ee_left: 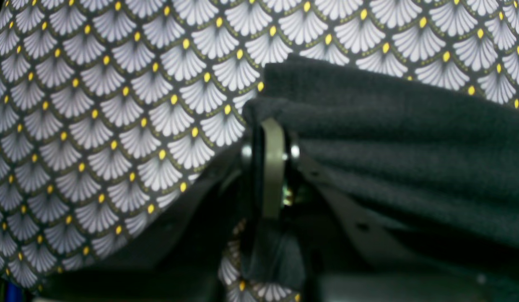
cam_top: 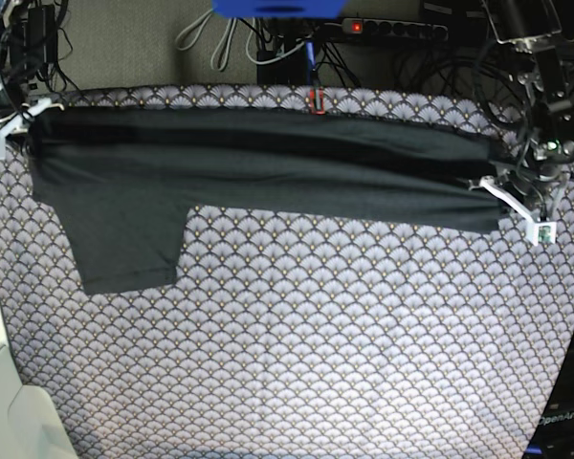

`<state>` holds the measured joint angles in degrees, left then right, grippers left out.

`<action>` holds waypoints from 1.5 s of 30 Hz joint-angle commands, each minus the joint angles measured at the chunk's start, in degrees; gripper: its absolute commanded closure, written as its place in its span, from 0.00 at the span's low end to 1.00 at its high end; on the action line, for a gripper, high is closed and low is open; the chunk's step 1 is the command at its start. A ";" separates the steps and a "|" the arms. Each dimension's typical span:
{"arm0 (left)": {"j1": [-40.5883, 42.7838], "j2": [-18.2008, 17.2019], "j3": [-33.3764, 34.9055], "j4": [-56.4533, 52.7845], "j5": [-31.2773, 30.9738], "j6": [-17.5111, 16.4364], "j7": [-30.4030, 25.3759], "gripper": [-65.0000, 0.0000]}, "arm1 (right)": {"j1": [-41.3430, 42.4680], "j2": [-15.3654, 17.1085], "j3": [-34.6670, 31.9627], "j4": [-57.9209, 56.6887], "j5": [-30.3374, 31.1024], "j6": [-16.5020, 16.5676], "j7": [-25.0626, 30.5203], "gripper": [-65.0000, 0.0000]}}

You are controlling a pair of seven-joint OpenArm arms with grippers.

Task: Fold the T-shirt properly
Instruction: 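Lift the grasped edges and fold them toward the collar with both grippers, then lower the folded edge onto the shirt and open both grippers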

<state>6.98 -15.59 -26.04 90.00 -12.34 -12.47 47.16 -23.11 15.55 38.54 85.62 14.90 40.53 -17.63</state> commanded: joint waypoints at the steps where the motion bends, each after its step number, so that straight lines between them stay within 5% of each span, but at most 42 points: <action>1: -0.52 -1.24 -0.38 1.12 0.07 0.21 -1.13 1.00 | -0.58 1.20 0.53 1.01 0.53 -0.53 1.23 1.00; 13: 0.97 -2.03 -2.75 0.60 0.07 0.21 -1.13 1.00 | -1.72 -0.03 0.53 0.66 0.27 -0.53 0.97 1.00; 20: 0.97 -2.12 -2.75 0.25 0.07 0.21 -1.05 0.98 | -1.02 -0.83 0.53 0.84 0.27 -0.53 -5.63 0.94; 26: -0.52 -2.12 -2.40 0.25 0.07 0.12 4.32 0.63 | -1.02 -0.74 0.53 0.84 0.27 -0.53 -5.98 0.73; 30: -1.14 -2.12 -2.31 0.33 0.07 -0.06 4.93 0.49 | -1.02 -0.74 0.71 0.92 0.27 -0.53 -5.98 0.58; 33: -1.23 -2.12 -2.66 0.33 0.07 -4.63 4.93 0.41 | -1.02 -0.65 1.24 1.01 0.27 -0.53 -5.89 0.56; 36: -1.23 -2.12 -2.75 0.33 0.60 -8.15 4.93 0.36 | -1.02 -0.83 4.75 1.01 0.27 -0.53 -6.06 0.56; 45: -2.54 -3.61 -2.75 -4.68 0.25 -9.03 4.23 0.36 | -1.02 -0.65 10.29 0.66 0.09 -0.53 -6.06 0.56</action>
<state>4.95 -18.33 -28.42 84.73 -11.66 -21.28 52.07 -23.99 13.69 48.31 85.58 14.37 40.45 -24.93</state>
